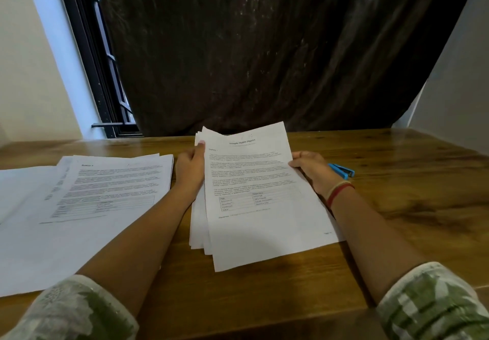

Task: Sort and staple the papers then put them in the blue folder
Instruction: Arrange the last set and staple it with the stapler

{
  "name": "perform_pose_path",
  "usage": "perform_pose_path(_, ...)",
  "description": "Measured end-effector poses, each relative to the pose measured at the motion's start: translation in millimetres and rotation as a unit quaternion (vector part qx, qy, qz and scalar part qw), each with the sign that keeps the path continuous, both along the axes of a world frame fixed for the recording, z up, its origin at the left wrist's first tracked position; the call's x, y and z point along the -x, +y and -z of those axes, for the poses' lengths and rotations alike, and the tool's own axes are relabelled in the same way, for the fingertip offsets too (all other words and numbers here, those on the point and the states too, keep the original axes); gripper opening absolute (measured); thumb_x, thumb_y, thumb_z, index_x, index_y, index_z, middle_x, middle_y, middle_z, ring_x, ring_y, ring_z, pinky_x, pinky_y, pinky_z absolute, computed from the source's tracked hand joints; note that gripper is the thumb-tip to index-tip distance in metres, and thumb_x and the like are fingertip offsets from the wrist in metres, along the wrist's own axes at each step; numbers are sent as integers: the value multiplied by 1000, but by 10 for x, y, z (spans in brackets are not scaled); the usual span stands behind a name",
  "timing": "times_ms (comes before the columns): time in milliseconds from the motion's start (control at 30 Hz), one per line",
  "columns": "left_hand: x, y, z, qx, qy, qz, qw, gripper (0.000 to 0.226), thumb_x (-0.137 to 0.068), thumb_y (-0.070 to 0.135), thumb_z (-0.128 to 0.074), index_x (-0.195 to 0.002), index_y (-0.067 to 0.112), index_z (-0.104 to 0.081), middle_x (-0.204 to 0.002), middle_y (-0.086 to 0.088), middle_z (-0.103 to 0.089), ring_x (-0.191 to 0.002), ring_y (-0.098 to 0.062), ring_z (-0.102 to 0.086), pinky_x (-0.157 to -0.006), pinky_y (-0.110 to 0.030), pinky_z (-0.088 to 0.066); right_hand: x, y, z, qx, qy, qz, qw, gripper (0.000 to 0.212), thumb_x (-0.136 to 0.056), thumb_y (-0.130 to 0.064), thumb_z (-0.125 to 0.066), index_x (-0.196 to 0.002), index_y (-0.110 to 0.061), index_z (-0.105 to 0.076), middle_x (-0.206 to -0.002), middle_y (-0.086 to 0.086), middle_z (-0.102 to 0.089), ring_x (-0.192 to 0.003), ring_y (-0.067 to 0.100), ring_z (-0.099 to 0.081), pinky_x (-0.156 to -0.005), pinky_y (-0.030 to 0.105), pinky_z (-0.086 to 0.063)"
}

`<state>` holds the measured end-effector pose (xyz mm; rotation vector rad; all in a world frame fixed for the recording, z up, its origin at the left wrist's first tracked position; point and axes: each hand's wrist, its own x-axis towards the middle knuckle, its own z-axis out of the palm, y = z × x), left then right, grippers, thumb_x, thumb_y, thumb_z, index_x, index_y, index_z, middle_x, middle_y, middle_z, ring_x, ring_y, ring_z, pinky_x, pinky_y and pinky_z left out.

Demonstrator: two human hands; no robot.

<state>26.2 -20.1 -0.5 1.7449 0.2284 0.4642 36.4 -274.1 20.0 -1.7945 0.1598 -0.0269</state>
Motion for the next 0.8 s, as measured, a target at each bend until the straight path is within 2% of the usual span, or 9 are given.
perform_pose_path(133,30,18,-4,-33,0,28,999,17,-96,30,-55,-110,21,-61,-98,6,-67,-81,-15,-65,-60,-19,-46,3,-47,-5,-40,5,-26,999,16,-89,2,-55,-93,-11,-64,-108,11,-70,-98,26,-66,-87,37,-55)
perform_pose_path(200,8,48,5,-36,5,29,999,12,-94,26,-59,-105,21,-62,-99,1,-68,-83,-18,-66,-62,-21,-51,-9,-110,21,-75,10,-68,995,17,-90,-3,-58,-106,-6,-63,-116,13,-68,-105,29,-66,-94,41,-54)
perform_pose_path(267,-10,67,20,-2,3,29,1000,3,-93,22,-61,-95,23,-62,-100,0,-67,-87,-20,-65,-68,-24,-54,2,-139,30,-130,11,-115,985,32,-94,-27,-60,-121,-10,-61,-117,8,-69,-107,27,-67,-88,39,-57)
perform_pose_path(333,-23,74,28,8,2,35,999,4,-93,20,-62,-91,23,-62,-101,0,-68,-87,-21,-65,-62,-22,-51,25,-114,0,-168,-1,-111,979,46,-93,-54,-51,-118,-18,-65,-109,2,-73,-100,22,-70,-75,34,-57)
perform_pose_path(367,-28,75,31,7,5,35,999,2,-93,20,-62,-92,22,-63,-100,0,-68,-86,-21,-66,-59,-20,-49,22,-107,-7,-186,-12,-79,979,50,-92,-59,-48,-112,-17,-67,-101,0,-75,-93,19,-71,-71,31,-55)
perform_pose_path(433,-48,80,29,1,5,41,999,7,-94,21,-60,-97,17,-64,-100,0,-69,-85,-22,-66,-56,-18,-47,-21,-114,19,-190,-58,1,980,42,-94,-51,-52,-102,-12,-65,-89,0,-72,-90,21,-70,-68,28,-53)
perform_pose_path(500,-66,84,16,-2,15,39,999,13,-95,26,-59,-99,15,-64,-96,-1,-69,-81,-20,-67,-52,-15,-45,-79,-135,74,-135,-95,15,986,26,-94,-32,-60,-112,-13,-61,-97,1,-66,-105,30,-65,-76,30,-54)
perform_pose_path(633,-90,83,-5,3,24,44,999,18,-95,31,-60,-96,15,-65,-87,1,-70,-69,-16,-66,-45,-12,-43,-1,11,64,24,-56,-12,998,45,-85,-28,-73,-124,-27,-52,-111,-2,-63,-94,19,-65,-63,22,-54)
perform_pose_path(800,-88,79,-35,44,38,18,998,15,-95,28,-59,-84,17,-61,-81,-1,-67,-68,-17,-62,-58,-20,-47,-19,86,65,76,-65,-20,995,55,-82,-16,-75,-127,-27,-45,-115,2,-61,-93,19,-63,-67,23,-52)
